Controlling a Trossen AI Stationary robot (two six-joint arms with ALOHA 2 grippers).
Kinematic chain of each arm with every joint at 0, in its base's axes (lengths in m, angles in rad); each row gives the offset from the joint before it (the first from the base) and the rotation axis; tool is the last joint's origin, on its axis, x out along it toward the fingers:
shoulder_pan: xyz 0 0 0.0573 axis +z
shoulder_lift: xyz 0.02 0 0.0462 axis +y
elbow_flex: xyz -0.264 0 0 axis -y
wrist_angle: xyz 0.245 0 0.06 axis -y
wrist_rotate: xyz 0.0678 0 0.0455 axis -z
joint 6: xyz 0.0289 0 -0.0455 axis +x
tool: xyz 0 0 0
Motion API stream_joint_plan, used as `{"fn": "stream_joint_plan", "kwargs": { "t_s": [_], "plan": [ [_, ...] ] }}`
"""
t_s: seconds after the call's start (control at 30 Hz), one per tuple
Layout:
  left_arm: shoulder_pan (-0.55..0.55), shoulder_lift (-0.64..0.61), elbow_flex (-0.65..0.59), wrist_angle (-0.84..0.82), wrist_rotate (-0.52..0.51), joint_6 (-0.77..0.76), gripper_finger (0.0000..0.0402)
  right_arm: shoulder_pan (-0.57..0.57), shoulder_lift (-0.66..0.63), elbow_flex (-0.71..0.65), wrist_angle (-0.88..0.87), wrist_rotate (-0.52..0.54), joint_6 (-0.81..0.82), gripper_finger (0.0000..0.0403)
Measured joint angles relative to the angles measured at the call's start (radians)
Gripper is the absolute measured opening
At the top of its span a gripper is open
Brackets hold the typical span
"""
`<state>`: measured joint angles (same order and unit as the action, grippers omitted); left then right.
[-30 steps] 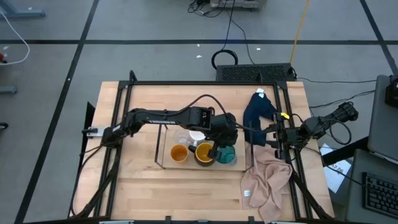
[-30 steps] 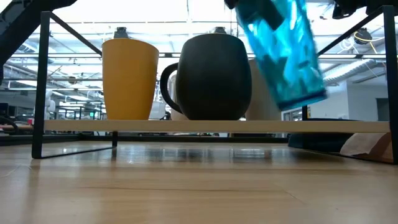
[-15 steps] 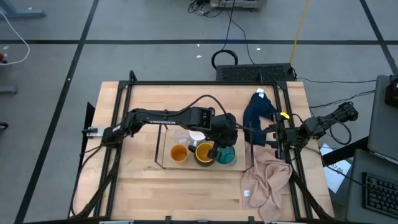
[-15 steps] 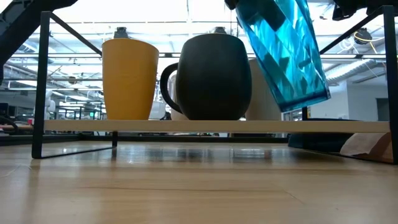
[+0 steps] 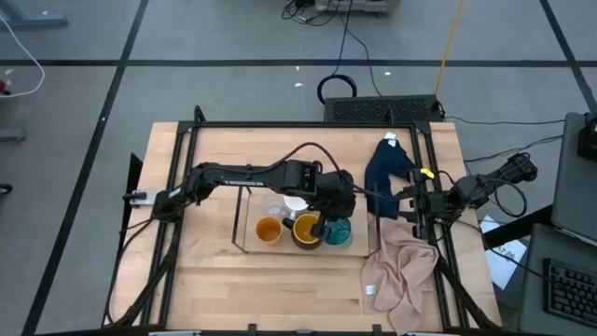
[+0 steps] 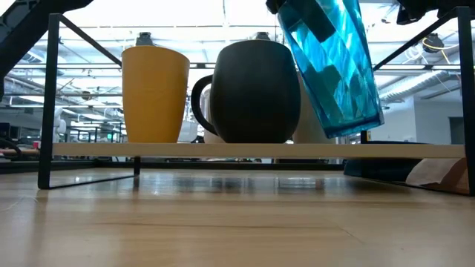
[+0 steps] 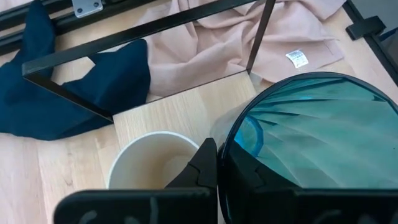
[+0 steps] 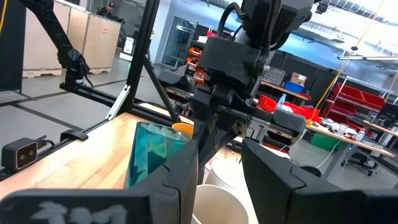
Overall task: Stack small to large cups/mugs on shelf
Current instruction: Align the blue transparent cup with the white cup on the shelf
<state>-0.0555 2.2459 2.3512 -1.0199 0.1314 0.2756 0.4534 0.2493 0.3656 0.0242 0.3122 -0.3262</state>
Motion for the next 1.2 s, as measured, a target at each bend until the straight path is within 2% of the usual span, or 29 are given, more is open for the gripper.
{"fn": "stream_joint_plan", "kwargs": {
  "t_s": [0.77, 1.03, 1.2],
  "plan": [
    [0.013, 0.019, 0.001, 0.006, -0.001, -0.019, 0.0015, 0.0, 0.0, 0.0, -0.008, -0.001, 0.0, 0.0116],
    [0.013, 0.019, 0.001, 0.031, -0.001, -0.028, 0.0049, 0.0, 0.0, 0.0, -0.01, -0.001, 0.016, 0.0116],
    [0.021, 0.019, 0.001, 0.023, 0.0, -0.05, 0.0056, 0.0, 0.0, 0.0, -0.022, -0.001, 0.026, 0.0116]
  ]
}}
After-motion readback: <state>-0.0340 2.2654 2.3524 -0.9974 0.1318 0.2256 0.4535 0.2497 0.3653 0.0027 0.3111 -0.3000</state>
